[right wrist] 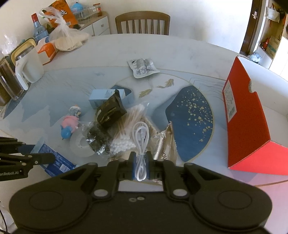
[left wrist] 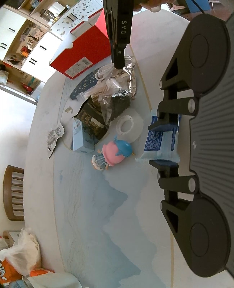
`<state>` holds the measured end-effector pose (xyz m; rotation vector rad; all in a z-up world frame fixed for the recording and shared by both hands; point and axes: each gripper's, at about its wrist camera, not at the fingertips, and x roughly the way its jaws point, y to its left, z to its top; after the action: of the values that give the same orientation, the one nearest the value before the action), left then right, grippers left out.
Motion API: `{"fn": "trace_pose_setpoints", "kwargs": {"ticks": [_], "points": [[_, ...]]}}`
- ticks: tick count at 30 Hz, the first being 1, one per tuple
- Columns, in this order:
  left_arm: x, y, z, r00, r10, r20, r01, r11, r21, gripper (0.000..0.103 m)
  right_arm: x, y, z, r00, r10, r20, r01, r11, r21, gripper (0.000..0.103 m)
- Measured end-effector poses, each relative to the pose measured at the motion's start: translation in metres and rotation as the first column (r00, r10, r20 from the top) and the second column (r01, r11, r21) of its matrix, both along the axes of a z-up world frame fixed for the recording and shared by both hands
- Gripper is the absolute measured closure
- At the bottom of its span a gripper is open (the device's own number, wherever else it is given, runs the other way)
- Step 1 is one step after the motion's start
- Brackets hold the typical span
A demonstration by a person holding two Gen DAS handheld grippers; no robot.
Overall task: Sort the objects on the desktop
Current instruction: 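Grasp the white USB cable with the right tool while the left tool grasps the blue wipe pack, then lift the white cable with the right tool while the left tool carries the wipe pack toward the red box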
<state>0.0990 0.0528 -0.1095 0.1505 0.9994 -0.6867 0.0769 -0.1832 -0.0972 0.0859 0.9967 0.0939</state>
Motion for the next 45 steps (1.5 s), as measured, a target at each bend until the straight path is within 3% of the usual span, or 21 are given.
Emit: {"fn": "trace_pose_setpoints", "kwargs": {"ticks": [17, 27, 45], "points": [[-0.009, 0.015, 0.017, 0.999, -0.010, -0.036, 0.008, 0.998, -0.059, 0.086, -0.017, 0.005, 0.016, 0.999, -0.001, 0.034, 0.000, 1.000, 0.028, 0.094], [-0.010, 0.021, 0.028, 0.999, -0.011, -0.052, 0.007, 0.996, -0.086, 0.089, -0.026, 0.002, 0.028, 0.998, -0.012, 0.057, 0.010, 0.999, 0.042, 0.094], [-0.018, 0.013, 0.059, 0.996, -0.091, -0.019, 0.088, 0.987, -0.138, 0.091, -0.040, -0.007, 0.051, 0.996, 0.012, 0.088, -0.018, 0.998, 0.066, 0.094]]}}
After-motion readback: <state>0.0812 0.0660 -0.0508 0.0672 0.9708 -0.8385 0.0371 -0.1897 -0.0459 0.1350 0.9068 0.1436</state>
